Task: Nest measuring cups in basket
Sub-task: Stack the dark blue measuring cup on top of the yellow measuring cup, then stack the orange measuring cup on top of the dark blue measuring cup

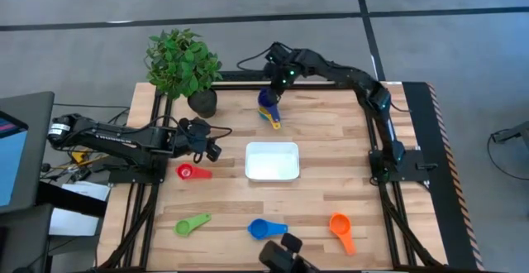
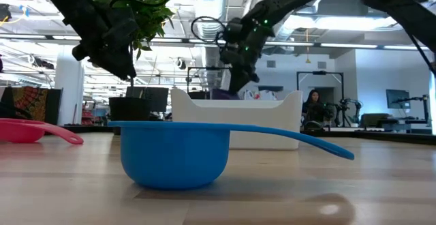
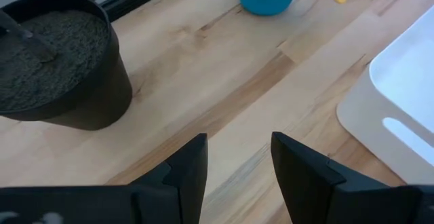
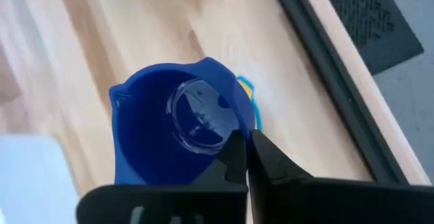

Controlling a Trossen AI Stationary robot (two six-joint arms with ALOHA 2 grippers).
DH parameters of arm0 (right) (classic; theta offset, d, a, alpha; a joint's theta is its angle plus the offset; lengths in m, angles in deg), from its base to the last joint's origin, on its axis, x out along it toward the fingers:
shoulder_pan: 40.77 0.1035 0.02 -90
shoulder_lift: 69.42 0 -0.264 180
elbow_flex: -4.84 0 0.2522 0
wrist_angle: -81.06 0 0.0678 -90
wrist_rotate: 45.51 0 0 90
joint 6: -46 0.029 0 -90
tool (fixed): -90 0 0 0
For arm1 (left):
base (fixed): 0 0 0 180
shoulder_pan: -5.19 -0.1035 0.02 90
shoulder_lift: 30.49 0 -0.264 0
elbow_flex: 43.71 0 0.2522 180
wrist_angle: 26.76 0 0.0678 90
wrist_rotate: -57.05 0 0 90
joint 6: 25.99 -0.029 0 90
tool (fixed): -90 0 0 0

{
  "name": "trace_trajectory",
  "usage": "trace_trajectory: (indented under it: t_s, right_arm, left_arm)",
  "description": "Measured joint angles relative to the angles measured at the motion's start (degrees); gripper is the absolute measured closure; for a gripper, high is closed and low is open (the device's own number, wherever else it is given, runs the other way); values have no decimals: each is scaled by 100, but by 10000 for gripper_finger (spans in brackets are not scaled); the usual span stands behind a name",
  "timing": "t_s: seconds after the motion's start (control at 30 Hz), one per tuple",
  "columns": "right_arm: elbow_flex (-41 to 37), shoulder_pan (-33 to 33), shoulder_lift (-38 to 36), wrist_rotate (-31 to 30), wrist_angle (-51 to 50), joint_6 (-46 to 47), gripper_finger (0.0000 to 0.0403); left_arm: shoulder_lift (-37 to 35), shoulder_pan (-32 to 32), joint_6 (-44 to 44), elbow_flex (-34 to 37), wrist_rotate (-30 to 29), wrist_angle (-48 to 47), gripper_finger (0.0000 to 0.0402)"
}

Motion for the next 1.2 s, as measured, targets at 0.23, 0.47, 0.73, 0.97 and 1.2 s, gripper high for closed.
trace_trajectory:
  t_s: [0.23,0.47,0.73,0.97,1.2]
  right_arm:
    - [0,61,232,59,-354,201,391]
    - [3,28,225,60,-270,559,326]
    - [1,-10,186,38,-455,421,224]
    - [1,208,-284,-235,-566,618,215]
    - [3,663,-853,-253,-662,1185,254]
  left_arm:
    - [0,0,339,0,338,-46,251]
    - [0,2,686,0,738,-45,251]
    - [-115,2,936,0,1179,-208,251]
    - [-874,2,1466,0,1491,-1072,251]
    - [-1744,11,1875,0,1837,-1815,251]
